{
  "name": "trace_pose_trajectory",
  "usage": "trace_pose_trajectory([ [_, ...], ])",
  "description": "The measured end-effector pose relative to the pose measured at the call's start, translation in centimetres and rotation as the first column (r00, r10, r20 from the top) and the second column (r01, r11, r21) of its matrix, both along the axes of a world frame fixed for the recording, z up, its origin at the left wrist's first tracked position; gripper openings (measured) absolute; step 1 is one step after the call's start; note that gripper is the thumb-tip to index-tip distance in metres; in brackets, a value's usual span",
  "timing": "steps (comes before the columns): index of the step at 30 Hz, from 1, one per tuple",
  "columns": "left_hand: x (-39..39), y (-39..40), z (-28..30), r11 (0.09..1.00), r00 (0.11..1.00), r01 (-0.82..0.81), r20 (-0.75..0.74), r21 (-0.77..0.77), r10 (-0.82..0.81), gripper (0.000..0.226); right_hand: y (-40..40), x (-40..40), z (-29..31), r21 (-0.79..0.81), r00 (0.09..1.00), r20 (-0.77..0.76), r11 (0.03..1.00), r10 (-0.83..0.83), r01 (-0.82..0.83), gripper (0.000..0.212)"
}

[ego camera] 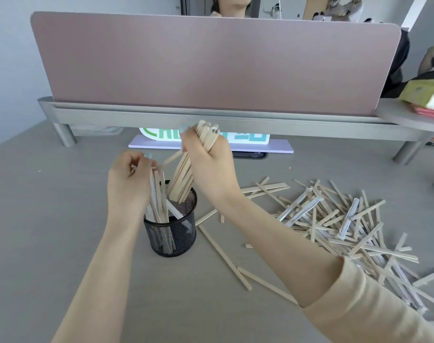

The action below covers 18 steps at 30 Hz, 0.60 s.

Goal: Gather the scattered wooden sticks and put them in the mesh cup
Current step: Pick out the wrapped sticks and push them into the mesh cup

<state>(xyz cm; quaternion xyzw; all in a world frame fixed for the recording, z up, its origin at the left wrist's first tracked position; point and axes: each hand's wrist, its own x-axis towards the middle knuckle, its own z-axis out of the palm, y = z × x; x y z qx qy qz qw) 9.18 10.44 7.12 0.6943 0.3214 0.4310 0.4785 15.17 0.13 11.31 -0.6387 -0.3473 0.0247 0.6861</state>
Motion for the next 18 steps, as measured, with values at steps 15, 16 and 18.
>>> trace_pose_trajectory([
  [15,0.0,-1.5,0.3,0.998,0.998,0.056,0.002,0.016,-0.056,0.033,1.6,-0.8,-2.7,-0.584,0.978,0.207,0.806,0.031,0.098,0.042],
  [16,0.0,-1.6,0.4,0.998,0.998,0.058,0.004,-0.012,-0.058,0.035,1.6,-0.8,-2.9,-0.6,0.963,0.266,0.79,0.05,0.125,0.04],
  [18,0.0,-1.9,0.6,0.996,0.997,0.071,0.011,-0.063,-0.07,0.039,1.6,-0.5,-3.4,-0.62,0.938,0.338,0.769,0.081,0.157,0.028],
])
